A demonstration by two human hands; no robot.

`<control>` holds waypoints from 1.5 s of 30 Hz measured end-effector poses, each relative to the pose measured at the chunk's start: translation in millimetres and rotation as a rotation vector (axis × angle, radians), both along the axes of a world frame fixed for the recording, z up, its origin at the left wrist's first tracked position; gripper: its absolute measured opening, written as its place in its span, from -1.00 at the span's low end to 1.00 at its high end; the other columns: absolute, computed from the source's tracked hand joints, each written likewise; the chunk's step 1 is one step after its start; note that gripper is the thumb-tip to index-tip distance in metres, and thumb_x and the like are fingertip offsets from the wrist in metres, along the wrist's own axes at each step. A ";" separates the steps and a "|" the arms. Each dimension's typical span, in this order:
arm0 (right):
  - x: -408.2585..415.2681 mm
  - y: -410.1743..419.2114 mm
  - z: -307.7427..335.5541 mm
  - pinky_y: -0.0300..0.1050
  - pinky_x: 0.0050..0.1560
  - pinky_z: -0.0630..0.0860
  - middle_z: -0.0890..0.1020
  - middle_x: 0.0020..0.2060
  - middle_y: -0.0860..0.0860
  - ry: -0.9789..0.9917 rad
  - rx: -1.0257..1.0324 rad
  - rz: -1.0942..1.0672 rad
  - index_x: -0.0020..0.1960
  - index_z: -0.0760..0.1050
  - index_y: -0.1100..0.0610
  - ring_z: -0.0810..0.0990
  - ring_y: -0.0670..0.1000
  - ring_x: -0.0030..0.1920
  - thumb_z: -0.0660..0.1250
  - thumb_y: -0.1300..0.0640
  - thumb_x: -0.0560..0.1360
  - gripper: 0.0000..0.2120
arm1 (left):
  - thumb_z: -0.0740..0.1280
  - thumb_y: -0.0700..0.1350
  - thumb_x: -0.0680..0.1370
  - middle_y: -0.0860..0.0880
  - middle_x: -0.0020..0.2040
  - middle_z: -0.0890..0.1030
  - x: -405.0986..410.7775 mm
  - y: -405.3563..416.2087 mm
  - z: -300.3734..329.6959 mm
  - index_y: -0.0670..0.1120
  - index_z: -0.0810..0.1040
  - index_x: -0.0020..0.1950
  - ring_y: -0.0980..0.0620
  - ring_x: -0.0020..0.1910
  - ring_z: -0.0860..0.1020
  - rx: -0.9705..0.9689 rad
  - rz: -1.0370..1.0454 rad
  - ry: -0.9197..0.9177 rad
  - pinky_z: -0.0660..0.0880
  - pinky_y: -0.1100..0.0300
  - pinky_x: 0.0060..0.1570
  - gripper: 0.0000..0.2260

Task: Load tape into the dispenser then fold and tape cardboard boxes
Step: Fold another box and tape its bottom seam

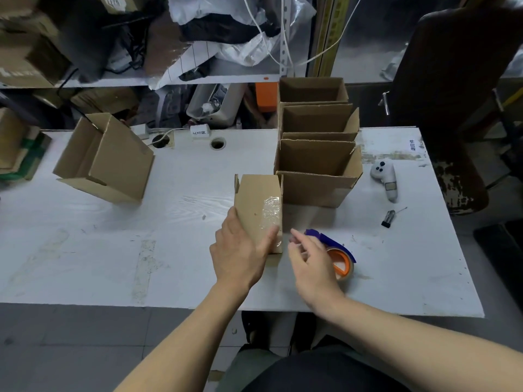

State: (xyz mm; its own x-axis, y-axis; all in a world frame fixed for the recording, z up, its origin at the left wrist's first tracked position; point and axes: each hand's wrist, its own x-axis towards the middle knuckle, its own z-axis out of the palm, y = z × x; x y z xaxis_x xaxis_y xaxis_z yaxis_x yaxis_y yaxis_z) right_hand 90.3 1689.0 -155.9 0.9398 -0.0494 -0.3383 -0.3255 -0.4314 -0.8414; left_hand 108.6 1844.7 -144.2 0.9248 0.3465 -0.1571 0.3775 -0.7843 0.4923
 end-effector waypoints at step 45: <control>34.2 -49.9 19.3 0.06 0.12 0.50 0.66 0.20 0.25 0.598 0.855 0.055 0.28 0.64 0.25 0.61 0.24 0.19 0.24 0.05 0.67 -0.64 | 0.56 0.19 0.46 -0.09 0.31 0.67 -2.7 104.3 10.9 -0.10 0.54 0.41 -0.15 0.29 0.64 -1.279 0.341 0.267 0.57 -0.10 0.23 -0.38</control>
State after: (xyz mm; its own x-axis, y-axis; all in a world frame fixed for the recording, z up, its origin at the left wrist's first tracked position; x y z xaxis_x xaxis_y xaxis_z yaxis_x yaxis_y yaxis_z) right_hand 124.5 1639.2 -136.6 0.6015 0.4630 -0.6510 -0.7873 0.2052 -0.5815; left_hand 105.9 1949.1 -133.3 0.7134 0.0277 -0.7002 0.6582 0.3164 0.6832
